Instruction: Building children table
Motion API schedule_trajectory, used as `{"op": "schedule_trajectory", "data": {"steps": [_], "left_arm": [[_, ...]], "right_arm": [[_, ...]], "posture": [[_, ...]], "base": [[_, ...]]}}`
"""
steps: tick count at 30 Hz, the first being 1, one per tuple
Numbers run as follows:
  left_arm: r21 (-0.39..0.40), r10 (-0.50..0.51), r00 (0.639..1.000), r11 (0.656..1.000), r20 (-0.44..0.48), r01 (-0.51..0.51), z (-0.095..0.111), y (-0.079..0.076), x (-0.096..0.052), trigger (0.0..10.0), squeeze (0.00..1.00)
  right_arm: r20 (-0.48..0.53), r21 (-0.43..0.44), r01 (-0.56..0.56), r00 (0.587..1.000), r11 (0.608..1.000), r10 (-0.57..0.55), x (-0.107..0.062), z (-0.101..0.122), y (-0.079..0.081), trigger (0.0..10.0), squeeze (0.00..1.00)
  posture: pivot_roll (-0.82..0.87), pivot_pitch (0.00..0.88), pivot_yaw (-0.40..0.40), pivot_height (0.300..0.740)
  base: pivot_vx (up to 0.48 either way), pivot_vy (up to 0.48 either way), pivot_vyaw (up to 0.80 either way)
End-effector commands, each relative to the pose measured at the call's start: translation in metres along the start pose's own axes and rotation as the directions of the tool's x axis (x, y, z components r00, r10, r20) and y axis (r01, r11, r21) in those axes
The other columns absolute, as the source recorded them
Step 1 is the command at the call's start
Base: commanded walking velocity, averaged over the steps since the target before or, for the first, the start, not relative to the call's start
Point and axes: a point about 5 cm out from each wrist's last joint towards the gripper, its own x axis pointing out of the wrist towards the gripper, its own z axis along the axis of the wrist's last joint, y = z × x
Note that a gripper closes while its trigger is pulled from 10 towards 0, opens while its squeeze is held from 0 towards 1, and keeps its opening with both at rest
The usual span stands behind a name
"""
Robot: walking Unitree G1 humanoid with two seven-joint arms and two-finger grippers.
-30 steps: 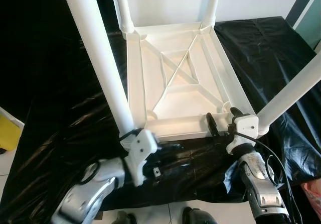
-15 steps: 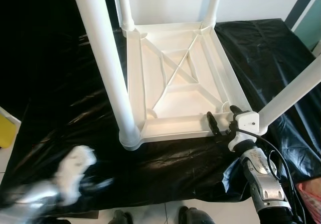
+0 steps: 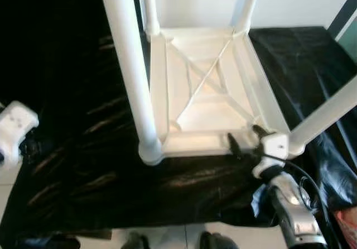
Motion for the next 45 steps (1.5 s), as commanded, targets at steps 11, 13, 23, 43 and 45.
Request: {"op": "schedule_trajectory", "data": {"steps": [11,13,23,43,45], "left_arm": [[-0.152,0.094,0.976,0.986,0.194,-0.065,0.026,-0.011,0.068,10.0,0.0],[-0.172,0.087,0.97,0.984,0.228,-0.047,0.033,-0.017,0.079,10.0,0.0],[-0.216,-0.061,0.908,0.963,0.415,0.163,0.073,-0.057,0.115,10.0,0.0],[0.025,-0.507,0.499,0.719,0.703,0.694,0.139,-0.167,0.097,10.0,0.0],[0.027,-0.518,0.486,0.703,0.704,0.711,0.139,-0.173,0.092,10.0,0.0]], "right_arm": [[-0.044,0.003,0.048,0.998,0.999,-0.048,-0.041,0.002,0.002,10.0,0.0],[-0.049,0.0,0.06,0.997,0.998,-0.06,-0.045,0.003,0.002,10.0,0.0],[-0.09,-0.002,0.172,0.981,0.985,-0.171,-0.061,0.001,0.0,10.0,0.0],[-0.195,0.064,0.288,0.943,0.956,-0.271,-0.028,-0.021,0.002,10.0,0.0],[-0.199,0.068,0.289,0.942,0.955,-0.271,-0.024,-0.022,0.002,10.0,0.0]], "posture": [[-0.12,0.184,0.016,0.74],[-0.13,0.188,0.01,0.74],[-0.15,0.19,-0.005,0.74],[-0.14,0.175,0.0,0.74],[-0.13,0.169,0.004,0.74]], "base": [[0.0,0.0,0.0],[0.0,0.0,0.0],[0.0,0.0,0.0],[0.0,0.0,0.0],[0.0,0.0,0.0]]}}
